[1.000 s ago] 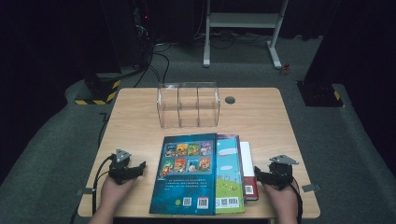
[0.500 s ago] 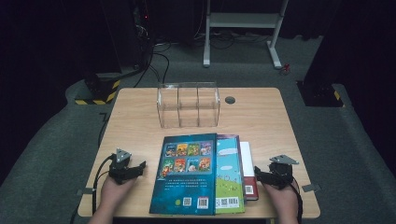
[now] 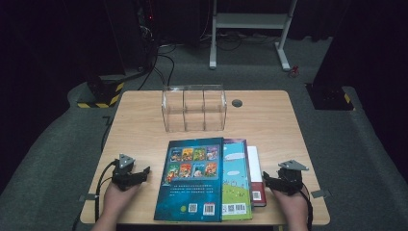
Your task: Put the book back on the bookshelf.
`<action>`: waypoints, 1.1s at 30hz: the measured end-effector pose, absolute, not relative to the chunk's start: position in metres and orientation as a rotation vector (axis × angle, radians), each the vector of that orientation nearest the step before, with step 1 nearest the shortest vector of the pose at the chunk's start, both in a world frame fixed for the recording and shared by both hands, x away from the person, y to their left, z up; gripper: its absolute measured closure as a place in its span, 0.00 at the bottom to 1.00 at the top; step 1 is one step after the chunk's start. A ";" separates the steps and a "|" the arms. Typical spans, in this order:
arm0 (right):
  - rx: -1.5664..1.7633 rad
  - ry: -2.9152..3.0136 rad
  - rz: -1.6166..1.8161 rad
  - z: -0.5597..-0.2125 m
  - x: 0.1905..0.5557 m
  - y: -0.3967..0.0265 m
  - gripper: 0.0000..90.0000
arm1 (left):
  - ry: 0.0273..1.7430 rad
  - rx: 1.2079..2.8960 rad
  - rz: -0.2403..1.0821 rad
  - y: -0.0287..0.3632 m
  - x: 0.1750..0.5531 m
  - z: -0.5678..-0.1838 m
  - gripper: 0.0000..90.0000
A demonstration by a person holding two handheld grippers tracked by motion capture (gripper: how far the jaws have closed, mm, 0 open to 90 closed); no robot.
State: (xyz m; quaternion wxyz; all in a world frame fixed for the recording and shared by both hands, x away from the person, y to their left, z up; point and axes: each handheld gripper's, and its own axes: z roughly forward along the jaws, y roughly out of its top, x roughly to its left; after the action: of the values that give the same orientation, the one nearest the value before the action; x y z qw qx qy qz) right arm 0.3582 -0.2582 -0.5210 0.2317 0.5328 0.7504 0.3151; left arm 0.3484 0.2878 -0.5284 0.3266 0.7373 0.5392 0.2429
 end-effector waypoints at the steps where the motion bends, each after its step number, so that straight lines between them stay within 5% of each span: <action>1: 1.470 2.057 0.886 -0.520 0.358 -0.260 0.19 | 1.414 1.932 0.637 0.288 0.348 -0.528 0.29; 18: 1.383 2.006 0.999 -0.482 0.341 -0.239 0.21 | 1.417 1.929 0.638 0.288 0.348 -0.528 0.29; 33: 1.142 2.085 1.207 -0.439 0.312 -0.170 0.22 | 1.417 1.925 0.636 0.288 0.349 -0.529 0.29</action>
State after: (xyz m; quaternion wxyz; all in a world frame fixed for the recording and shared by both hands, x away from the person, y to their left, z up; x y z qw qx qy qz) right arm 0.3123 -0.1699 -0.4387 0.2357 0.4162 0.7600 0.4401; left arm 0.3486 0.2876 -0.5286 0.3278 0.7353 0.5412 0.2430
